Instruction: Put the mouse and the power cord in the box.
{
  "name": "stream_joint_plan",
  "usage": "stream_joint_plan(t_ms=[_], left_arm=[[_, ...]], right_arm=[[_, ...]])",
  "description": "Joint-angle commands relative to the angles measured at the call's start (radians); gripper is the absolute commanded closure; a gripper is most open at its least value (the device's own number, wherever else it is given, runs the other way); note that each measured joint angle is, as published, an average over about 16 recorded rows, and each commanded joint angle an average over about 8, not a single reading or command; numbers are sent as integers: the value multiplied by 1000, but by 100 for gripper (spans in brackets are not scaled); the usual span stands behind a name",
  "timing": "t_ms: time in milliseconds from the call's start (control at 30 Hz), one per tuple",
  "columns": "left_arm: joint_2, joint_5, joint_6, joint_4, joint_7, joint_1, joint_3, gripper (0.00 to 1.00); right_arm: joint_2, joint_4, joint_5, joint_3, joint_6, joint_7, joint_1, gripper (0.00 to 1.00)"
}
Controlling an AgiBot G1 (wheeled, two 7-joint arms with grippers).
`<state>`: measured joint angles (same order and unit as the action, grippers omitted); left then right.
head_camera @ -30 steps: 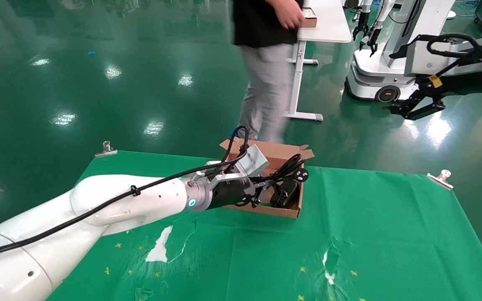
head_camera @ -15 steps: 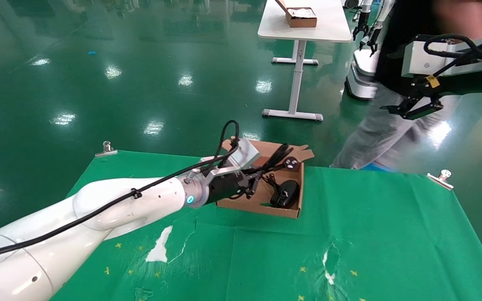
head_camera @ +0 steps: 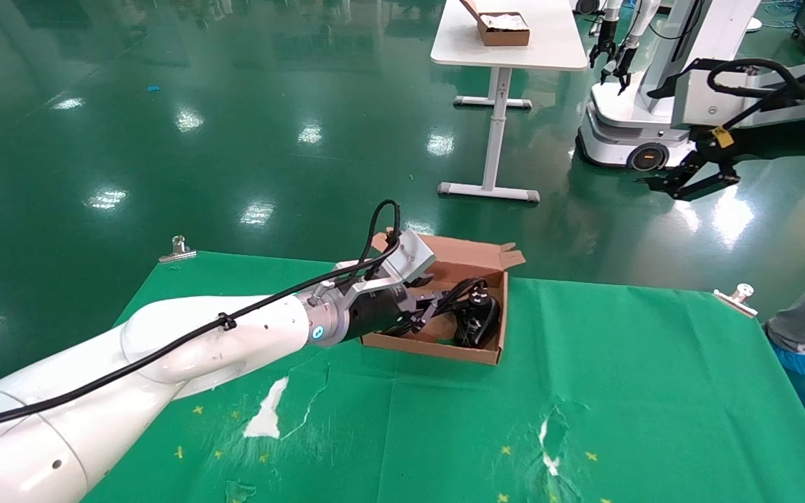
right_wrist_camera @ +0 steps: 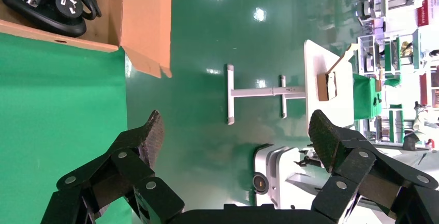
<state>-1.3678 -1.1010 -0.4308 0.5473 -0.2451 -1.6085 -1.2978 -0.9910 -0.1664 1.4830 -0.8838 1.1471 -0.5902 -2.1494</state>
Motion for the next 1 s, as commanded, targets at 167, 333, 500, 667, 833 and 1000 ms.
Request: stream_joint_plan(t_ms=[167,333,500,667,833,1000], left_arm=[[18,6,-29,19,2,13,27,0],[76,35,-110,75,6,54,105,0],[141,67,-201,138,11,99,192,0],[204,98,-290,200,16,144,277,0],[266,129,-377,260,20,188,360,0],[327,159,-463,319,25,231,442,0]], right_arm=[[8,-23,-17,13,7,16,23,0],[37,-107,-73,59,34,75,104,0],[69,-203,-138,110,63,142,196,0],[101,-296,-200,161,93,207,286,0],[132,-387,-262,210,121,270,373,0],[163,-478,-323,259,149,333,460,0]])
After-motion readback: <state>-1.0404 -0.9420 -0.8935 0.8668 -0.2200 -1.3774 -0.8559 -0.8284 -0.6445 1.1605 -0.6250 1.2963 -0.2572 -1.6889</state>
